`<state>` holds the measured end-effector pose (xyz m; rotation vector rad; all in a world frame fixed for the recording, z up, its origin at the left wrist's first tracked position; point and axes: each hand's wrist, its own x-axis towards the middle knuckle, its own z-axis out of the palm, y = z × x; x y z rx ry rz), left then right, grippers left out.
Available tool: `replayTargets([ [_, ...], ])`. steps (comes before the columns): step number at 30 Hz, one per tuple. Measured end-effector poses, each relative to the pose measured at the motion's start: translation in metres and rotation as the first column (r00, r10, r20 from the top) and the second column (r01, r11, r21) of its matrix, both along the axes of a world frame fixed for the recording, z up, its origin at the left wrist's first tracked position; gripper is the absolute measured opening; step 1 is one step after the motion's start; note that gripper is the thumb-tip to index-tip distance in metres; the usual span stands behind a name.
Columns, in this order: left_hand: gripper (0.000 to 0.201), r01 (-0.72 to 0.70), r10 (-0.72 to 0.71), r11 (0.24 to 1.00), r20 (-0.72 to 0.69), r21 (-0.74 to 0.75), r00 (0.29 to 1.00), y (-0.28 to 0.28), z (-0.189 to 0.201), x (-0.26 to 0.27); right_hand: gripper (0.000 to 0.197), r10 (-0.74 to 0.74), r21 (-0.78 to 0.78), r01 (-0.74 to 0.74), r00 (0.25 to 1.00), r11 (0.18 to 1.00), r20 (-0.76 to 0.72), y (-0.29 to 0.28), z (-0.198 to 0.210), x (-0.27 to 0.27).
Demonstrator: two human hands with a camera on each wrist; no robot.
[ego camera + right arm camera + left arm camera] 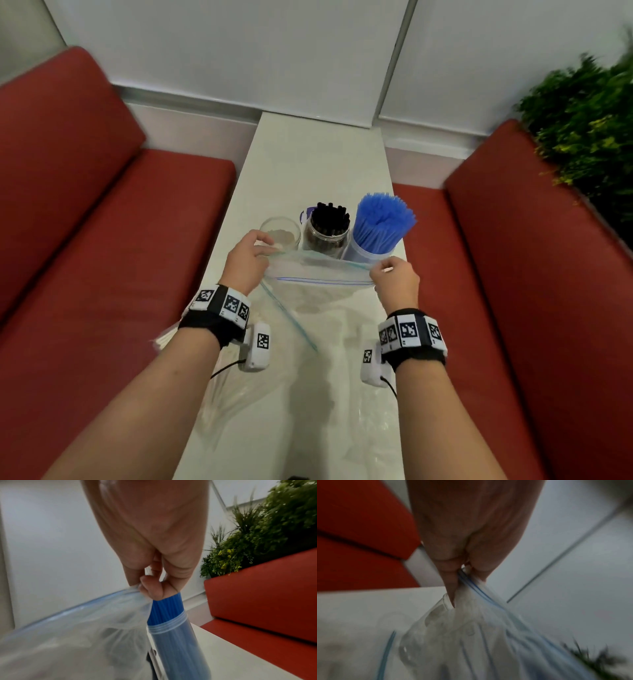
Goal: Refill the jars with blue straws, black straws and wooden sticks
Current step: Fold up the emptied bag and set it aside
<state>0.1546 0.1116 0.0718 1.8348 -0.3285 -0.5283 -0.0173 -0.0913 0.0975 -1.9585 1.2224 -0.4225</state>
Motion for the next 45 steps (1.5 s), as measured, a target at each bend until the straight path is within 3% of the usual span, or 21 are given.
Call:
replayTargets([
  [4, 0.045, -0.032, -0.102, 0.945, 0.387, 0.324, 0.916, -0.006, 0.002, -0.008, 0.013, 0.03, -0.032, -0.027, 0.996, 0.999, 0.086, 0.004, 0.012, -0.009],
  [7, 0.028, -0.048, -0.155, 0.908, 0.441, 0.415, 0.884, -0.011, 0.004, -0.015, 0.007, 0.055, -0.054, -0.046, 0.983, 0.997, 0.174, 0.005, 0.023, -0.014],
  [11, 0.021, -0.019, -0.112, 0.939, 0.358, 0.343, 0.927, -0.017, 0.01, -0.024, 0.007, 0.138, 0.131, -0.208, 0.901, 0.969, 0.411, 0.003, 0.039, -0.02],
  [14, 0.034, -0.018, -0.097, 0.929, 0.288, 0.37, 0.953, -0.021, 0.019, -0.029, 0.009, 0.117, -0.022, -0.117, 0.926, 0.993, 0.36, -0.006, 0.042, -0.022],
  [16, 0.038, 0.1, -0.125, 0.975, 0.121, 0.199, 0.985, -0.019, 0.022, -0.028, 0.015, 0.051, -0.075, -0.029, 0.946, 0.997, 0.321, -0.01, 0.044, -0.024],
  [18, 0.05, 0.151, -0.164, 0.981, -0.1, -0.123, 0.981, -0.012, 0.03, -0.032, 0.015, 0.02, -0.084, 0.004, 0.958, 0.996, 0.285, -0.014, 0.048, -0.027],
  [19, 0.051, 0.128, -0.151, 0.97, -0.098, -0.205, 0.984, -0.01, 0.035, -0.035, 0.015, 0.027, -0.087, -0.004, 0.964, 0.996, 0.264, -0.014, 0.051, -0.027],
  [21, 0.045, 0.145, -0.133, 0.972, 0.078, -0.184, 0.988, -0.011, 0.048, -0.041, 0.015, 0.087, -0.073, -0.071, 0.965, 0.995, 0.246, -0.01, 0.057, -0.023],
  [23, 0.051, 0.368, -0.348, 0.927, 0.196, -0.075, 0.917, -0.019, 0.065, -0.054, 0.014, 0.183, -0.059, -0.174, 0.953, 0.983, 0.242, 0.001, 0.063, -0.013],
  [25, 0.053, 0.577, -0.564, 0.816, 0.16, -0.042, 0.81, -0.036, 0.076, -0.071, 0.016, 0.296, 0.002, -0.31, 0.909, 0.951, 0.293, 0.016, 0.071, -0.001],
  [26, 0.047, 0.594, -0.579, 0.802, 0.163, -0.063, 0.799, -0.045, 0.077, -0.079, 0.017, 0.336, 0.06, -0.381, 0.871, 0.923, 0.358, 0.022, 0.075, 0.004],
  [29, 0.017, 0.37, -0.347, 0.914, 0.148, -0.168, 0.926, -0.05, 0.082, -0.086, 0.03, 0.432, 0.058, -0.517, 0.766, 0.854, 0.476, 0.022, 0.081, 0.003],
  [30, 0.011, 0.289, -0.27, 0.933, 0.114, -0.215, 0.956, -0.046, 0.085, -0.084, 0.038, 0.442, -0.008, -0.484, 0.791, 0.875, 0.422, 0.015, 0.078, -0.001],
  [32, 0.014, 0.146, -0.159, 0.927, -0.01, -0.345, 0.987, -0.035, 0.091, -0.075, 0.061, 0.38, -0.194, -0.347, 0.908, 0.918, 0.175, -0.006, 0.068, -0.012],
  [34, 0.022, 0.063, -0.128, 0.886, -0.112, -0.46, 0.985, -0.028, 0.098, -0.067, 0.079, 0.315, -0.154, -0.301, 0.946, 0.941, 0.082, -0.021, 0.059, -0.025],
  [35, 0.027, 0.04, -0.119, 0.865, -0.128, -0.501, 0.985, -0.026, 0.1, -0.065, 0.078, 0.338, -0.042, -0.336, 0.928, 0.941, 0.159, -0.026, 0.055, -0.029],
  [38, 0.035, -0.046, -0.059, 0.799, -0.154, -0.6, 0.986, -0.022, 0.107, -0.061, 0.044, 0.319, 0.208, -0.432, 0.85, 0.877, 0.419, -0.034, 0.046, -0.036],
  [42, 0.042, -0.129, -0.066, 0.725, -0.255, -0.677, 0.965, -0.016, 0.11, -0.051, 0.011, 0.257, 0.284, -0.419, 0.846, 0.862, 0.467, -0.038, 0.039, -0.035],
  [45, 0.045, -0.145, -0.126, 0.681, -0.31, -0.718, 0.942, -0.015, 0.112, -0.046, 0.016, 0.173, 0.341, -0.367, 0.858, 0.866, 0.484, -0.038, 0.036, -0.031],
])
